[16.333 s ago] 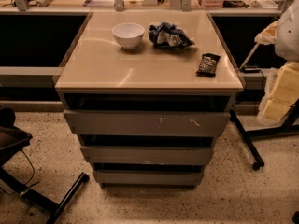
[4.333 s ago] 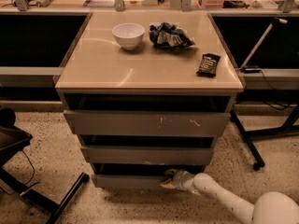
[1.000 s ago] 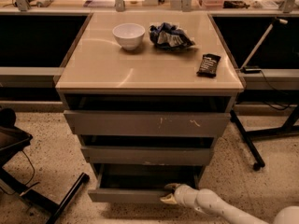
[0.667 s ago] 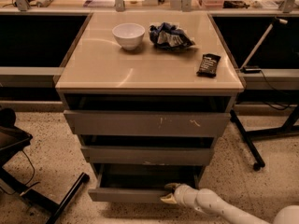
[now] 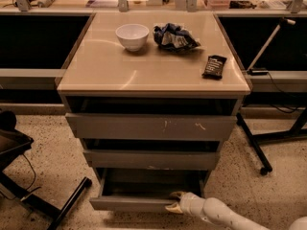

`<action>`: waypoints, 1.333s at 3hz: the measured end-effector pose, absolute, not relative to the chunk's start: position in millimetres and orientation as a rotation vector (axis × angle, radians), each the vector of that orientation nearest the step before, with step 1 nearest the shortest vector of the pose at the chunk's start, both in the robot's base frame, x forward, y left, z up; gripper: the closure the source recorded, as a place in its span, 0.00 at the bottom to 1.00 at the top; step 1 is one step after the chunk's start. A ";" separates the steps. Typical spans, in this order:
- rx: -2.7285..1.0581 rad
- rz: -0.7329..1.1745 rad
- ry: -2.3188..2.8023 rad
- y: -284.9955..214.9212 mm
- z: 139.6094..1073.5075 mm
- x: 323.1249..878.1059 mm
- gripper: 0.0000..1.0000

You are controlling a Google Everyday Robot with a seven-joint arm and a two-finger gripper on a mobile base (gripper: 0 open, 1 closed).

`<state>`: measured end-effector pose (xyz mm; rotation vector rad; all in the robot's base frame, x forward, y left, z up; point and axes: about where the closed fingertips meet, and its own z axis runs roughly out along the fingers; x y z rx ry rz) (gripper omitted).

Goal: Open bottom drawer

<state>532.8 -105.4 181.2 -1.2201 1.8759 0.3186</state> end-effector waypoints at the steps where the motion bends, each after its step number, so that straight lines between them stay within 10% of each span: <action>1: -1.211 0.319 1.887 -107.3 177.6 516.8 1.00; 4: -1.239 0.305 1.910 -114.5 175.0 489.1 1.00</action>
Offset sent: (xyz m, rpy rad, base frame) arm -0.5950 -0.0988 -0.1392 0.0466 0.2598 -0.4072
